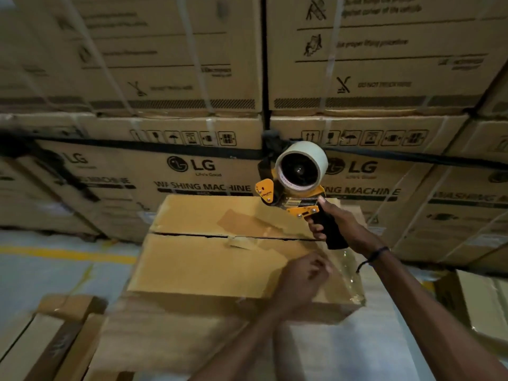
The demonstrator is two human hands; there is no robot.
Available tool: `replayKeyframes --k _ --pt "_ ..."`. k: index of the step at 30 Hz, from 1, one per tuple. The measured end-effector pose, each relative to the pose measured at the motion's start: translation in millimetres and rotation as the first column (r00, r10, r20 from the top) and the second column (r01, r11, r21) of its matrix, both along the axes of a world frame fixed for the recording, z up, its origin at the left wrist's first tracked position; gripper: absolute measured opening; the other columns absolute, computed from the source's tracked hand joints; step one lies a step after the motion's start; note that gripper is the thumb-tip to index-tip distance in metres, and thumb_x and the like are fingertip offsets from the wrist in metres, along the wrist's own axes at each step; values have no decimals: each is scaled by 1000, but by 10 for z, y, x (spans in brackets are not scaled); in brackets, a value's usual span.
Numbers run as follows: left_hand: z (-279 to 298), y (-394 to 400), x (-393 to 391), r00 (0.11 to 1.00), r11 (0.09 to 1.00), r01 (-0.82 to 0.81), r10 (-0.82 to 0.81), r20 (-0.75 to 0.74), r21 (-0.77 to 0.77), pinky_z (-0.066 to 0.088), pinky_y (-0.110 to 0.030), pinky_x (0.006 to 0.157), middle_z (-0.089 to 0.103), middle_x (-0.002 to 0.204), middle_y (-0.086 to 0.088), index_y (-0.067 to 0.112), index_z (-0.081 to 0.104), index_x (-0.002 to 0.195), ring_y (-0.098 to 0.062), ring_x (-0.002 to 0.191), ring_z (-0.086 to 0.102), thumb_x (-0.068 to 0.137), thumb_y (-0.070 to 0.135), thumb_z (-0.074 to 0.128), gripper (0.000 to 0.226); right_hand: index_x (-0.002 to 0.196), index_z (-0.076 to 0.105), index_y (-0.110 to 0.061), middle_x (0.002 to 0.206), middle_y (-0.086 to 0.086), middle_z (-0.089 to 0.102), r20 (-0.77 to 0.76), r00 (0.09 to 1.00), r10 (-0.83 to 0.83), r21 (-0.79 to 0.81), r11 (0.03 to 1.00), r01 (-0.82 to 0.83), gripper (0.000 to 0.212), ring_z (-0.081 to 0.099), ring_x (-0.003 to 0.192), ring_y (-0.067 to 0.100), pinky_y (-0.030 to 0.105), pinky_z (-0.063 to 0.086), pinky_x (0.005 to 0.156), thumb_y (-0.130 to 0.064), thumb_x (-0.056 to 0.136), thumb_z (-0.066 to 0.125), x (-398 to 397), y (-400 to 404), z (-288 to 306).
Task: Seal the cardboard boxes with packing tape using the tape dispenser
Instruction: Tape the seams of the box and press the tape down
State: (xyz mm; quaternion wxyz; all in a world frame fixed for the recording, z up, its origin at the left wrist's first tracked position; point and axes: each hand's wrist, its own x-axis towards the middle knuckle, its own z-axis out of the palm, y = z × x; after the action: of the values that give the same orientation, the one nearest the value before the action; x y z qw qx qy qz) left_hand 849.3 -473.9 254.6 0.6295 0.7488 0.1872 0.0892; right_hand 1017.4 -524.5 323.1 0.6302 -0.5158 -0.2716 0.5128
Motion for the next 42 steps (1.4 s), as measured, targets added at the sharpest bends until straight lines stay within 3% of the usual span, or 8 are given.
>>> replayKeyframes --k 3,7,12,21,25,32,39,42 --pt "110 586 -267 942 683 -333 268 -201 -650 62 -35 83 73 115 -24 -3 64 116 -31 103 75 110 31 43 40 111 54 -10 82 6 50 -3 995 98 -3 995 -98 51 41 62 15 25 42 53 -59 99 52 -159 310 -3" --pt "273 1378 -747 910 160 -322 323 -259 -933 52 -49 99 67 128 -27 -10 55 132 -38 116 66 103 60 41 76 104 51 -7 76 2 53 -17 978 206 12 979 -206 46 44 57 13 24 42 49 -50 106 37 -493 754 24" --pt "473 1978 -1147 896 120 -302 374 -239 -946 64 -35 69 72 95 -15 -4 63 115 -23 78 73 102 41 57 48 100 51 -7 73 4 50 49 941 336 -22 942 -335 64 42 54 15 23 41 49 -69 90 62 -845 1236 86" --pt "510 2648 -1644 926 -67 -149 340 -163 -986 54 -24 46 53 71 -9 -6 60 85 -19 53 58 95 14 52 24 94 53 -4 69 4 45 150 896 419 -71 908 -413 53 39 53 16 23 36 51 -53 104 37 -1336 1915 109" --pt "486 2874 -1794 881 33 -263 416 -226 -964 51 -21 44 53 65 -8 -1 58 84 -15 50 55 90 0 57 6 91 52 -6 68 0 47 81 907 413 -76 910 -407 59 39 52 12 22 35 50 -64 97 48 -1477 2110 82" --pt "525 3187 -1797 773 280 -539 539 -335 -794 44 -15 38 49 68 -6 5 52 86 -7 47 45 104 -5 36 27 85 52 -6 66 3 36 -89 892 444 -63 891 -450 72 31 45 9 19 32 45 -75 80 69 -1609 2289 -61" --pt "438 3367 -1762 746 680 -666 608 -272 -305 37 -15 38 61 60 -10 6 65 71 -10 41 51 95 -10 54 31 89 53 -7 71 7 33 18 885 466 -104 881 -462 57 23 52 16 20 31 46 -63 99 49 -1587 2207 -156" --pt "304 3426 -1831 764 765 -633 594 -251 -116 44 -20 42 70 64 -9 -1 76 86 -13 44 57 94 -11 57 23 91 52 -5 68 4 35 144 850 507 -169 859 -483 56 23 53 18 21 30 48 -57 104 34 -1495 2157 -143"
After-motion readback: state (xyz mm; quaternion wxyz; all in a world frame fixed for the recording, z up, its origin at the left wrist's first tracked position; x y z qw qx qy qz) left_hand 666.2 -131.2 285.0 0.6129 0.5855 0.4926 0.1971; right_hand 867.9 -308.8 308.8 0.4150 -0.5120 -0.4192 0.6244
